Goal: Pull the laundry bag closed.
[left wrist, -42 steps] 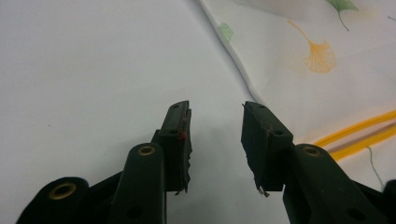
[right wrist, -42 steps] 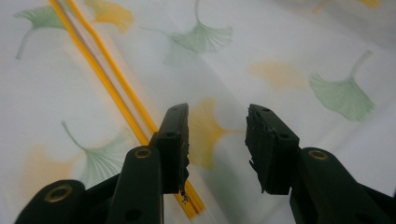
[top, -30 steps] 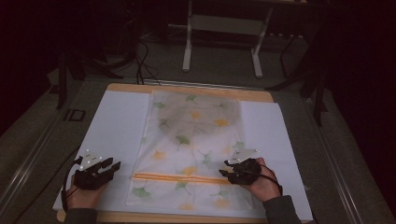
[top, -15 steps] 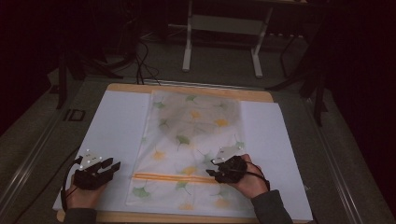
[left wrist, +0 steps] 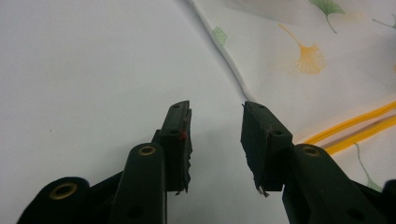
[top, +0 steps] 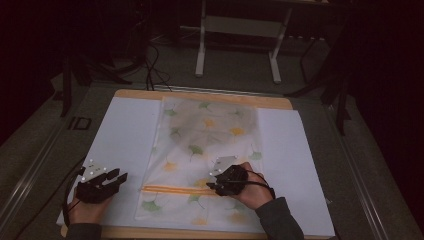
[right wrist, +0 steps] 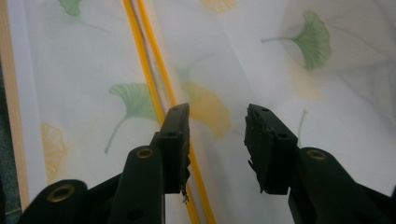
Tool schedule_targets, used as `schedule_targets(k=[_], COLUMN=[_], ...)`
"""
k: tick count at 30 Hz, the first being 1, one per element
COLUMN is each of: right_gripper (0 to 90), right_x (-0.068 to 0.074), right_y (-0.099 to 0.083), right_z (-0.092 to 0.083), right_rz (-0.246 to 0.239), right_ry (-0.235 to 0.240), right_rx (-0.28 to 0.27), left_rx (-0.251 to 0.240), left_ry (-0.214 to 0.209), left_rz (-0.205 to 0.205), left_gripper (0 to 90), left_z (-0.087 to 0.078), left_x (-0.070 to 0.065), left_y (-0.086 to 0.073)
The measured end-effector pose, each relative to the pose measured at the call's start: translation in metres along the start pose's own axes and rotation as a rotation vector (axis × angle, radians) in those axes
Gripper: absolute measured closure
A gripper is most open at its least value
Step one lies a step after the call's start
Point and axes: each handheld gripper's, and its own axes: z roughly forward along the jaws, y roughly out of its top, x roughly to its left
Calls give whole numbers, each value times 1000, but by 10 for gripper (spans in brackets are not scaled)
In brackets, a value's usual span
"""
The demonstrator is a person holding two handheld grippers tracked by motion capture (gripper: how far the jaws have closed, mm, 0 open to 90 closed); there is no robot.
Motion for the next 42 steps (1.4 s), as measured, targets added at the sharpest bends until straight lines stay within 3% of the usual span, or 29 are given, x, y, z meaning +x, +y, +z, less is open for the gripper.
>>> schedule_targets(k=[21, 42], right_gripper=[590, 637], right_x=[16, 31], right_y=[40, 69], right_z=[35, 60], right_rz=[-92, -156], right_ry=[55, 100], right_rx=[31, 17], left_rx=[4, -1], left_ry=[-2, -4], left_rz=[15, 17], left_gripper=[634, 633], left_z=[-1, 1], left_x=[-2, -4], left_y=[3, 5])
